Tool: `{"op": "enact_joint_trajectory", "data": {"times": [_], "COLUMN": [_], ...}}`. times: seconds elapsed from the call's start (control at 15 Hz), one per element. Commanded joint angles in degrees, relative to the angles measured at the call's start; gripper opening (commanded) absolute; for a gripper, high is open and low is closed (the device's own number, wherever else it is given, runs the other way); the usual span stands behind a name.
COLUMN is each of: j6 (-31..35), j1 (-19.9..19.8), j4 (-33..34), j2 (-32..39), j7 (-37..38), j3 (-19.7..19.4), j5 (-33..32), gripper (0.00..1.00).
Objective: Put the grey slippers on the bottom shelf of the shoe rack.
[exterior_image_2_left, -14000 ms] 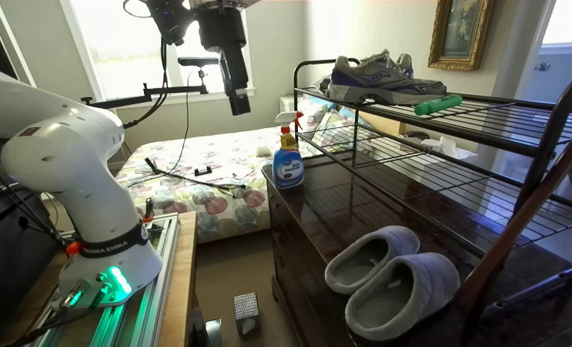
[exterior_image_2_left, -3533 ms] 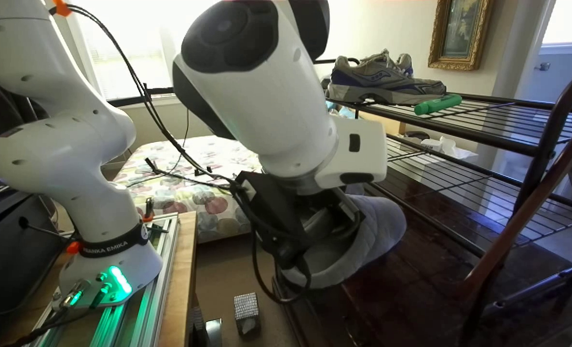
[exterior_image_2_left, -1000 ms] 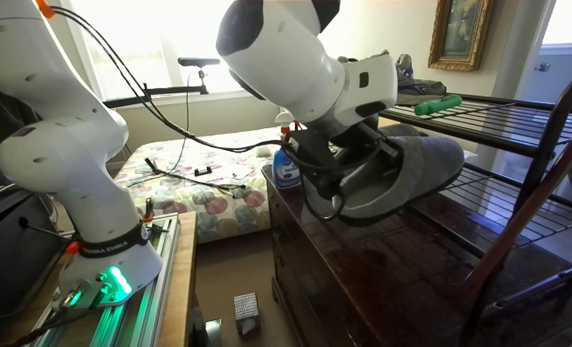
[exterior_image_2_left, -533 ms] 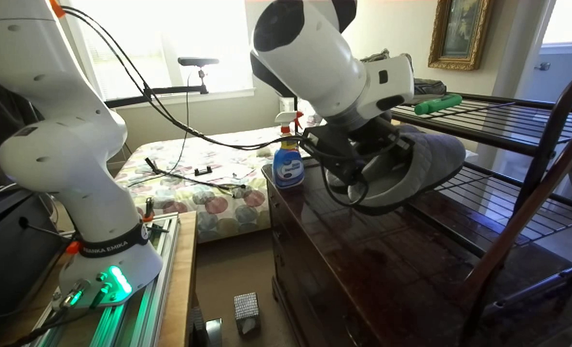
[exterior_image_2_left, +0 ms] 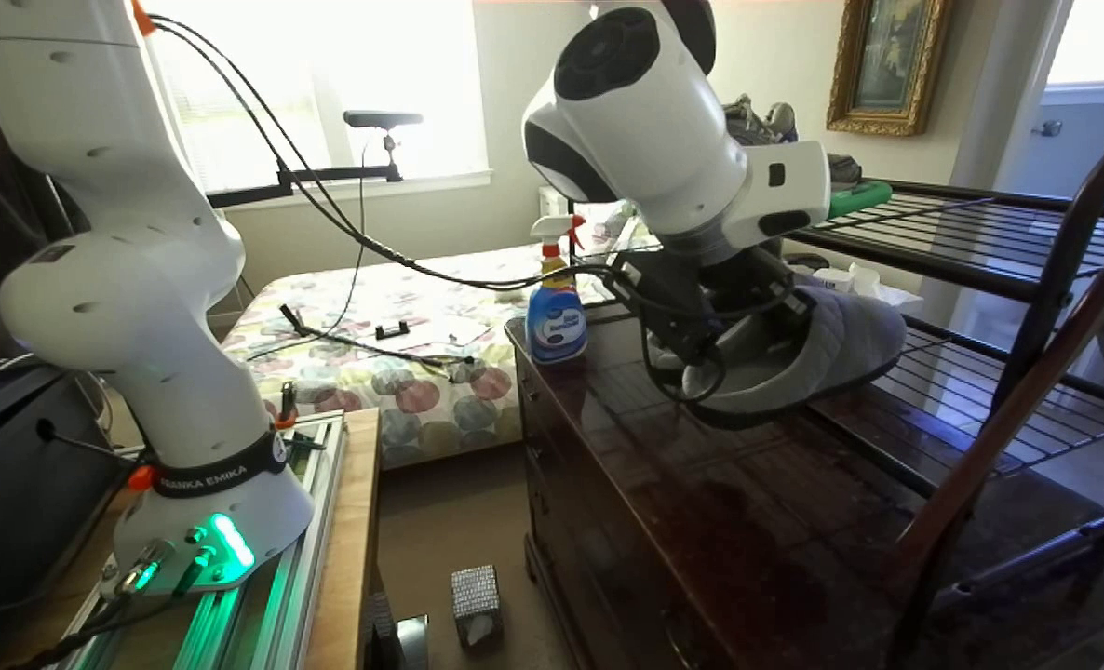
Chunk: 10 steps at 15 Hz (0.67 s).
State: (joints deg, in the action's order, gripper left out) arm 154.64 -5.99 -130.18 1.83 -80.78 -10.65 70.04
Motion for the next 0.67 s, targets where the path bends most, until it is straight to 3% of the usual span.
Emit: {"op": "enact_joint_trajectory", "data": {"times": [0.0,0.27,0.33,0.4,0.47,0.6], "j6": [2.0,4.5,3.4,3.6,3.6,4.7], "j1": [0.0,-0.1,-0.1,-0.1,-0.1,0.4], "j4": [1.7,2.9,0.7,1.1,1.4,3.2], "j2": [1.9,2.7,1.9,2.1,2.2,3.7], "j7": [5.1,4.6,4.2,4.2,4.2,4.9], "j3": [-0.2,0.0,-0.2,-0.2,-0.2,0.2], "j5": [-0.1,4.6,2.1,2.7,3.1,1.7], "gripper": [0.02,0.02,0.1,0.1,0.02,0.02]}}
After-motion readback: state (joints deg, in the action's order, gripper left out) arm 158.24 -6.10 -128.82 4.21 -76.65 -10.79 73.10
